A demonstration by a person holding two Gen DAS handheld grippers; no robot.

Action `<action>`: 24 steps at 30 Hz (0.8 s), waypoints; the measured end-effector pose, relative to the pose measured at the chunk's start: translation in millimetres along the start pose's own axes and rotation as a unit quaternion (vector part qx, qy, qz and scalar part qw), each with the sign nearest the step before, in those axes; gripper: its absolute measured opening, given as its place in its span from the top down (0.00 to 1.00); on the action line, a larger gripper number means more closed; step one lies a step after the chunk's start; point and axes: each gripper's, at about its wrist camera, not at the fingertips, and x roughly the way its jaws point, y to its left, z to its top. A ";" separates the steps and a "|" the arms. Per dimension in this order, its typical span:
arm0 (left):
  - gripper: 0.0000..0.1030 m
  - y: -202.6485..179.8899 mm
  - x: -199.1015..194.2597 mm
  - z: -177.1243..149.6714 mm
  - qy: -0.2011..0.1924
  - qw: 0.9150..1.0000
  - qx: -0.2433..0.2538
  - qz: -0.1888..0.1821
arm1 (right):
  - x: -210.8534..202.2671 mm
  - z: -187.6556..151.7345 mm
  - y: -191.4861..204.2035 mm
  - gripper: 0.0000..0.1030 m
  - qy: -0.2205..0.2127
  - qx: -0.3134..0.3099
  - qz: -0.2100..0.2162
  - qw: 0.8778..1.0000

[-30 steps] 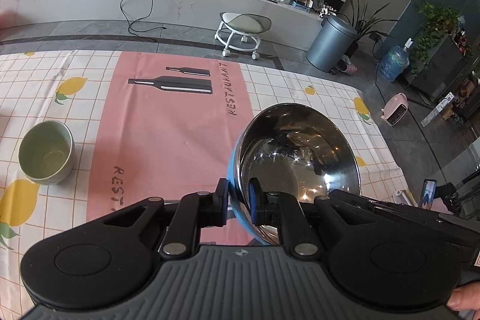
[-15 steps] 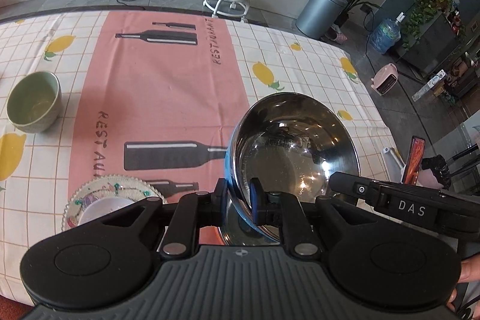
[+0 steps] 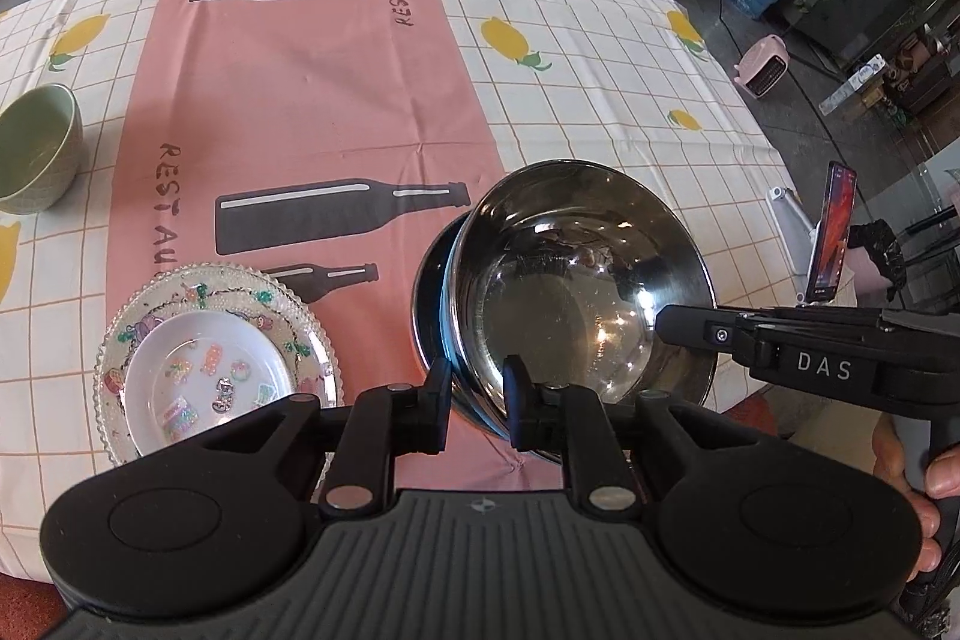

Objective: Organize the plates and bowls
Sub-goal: 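Carry the blue steel bowl with both tools and lower it into the orange bowl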

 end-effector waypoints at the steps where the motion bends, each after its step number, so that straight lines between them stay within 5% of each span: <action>1: 0.81 -0.1 0.9 0.1 0.001 1.000 0.001 0.002 | 1.3 0.3 0.0 0.90 0.002 -0.002 -0.001 1.000; 24: 0.78 4.8 17.9 2.3 0.025 1.000 0.005 0.010 | 26.6 8.7 3.3 0.91 0.028 -0.022 -0.021 0.999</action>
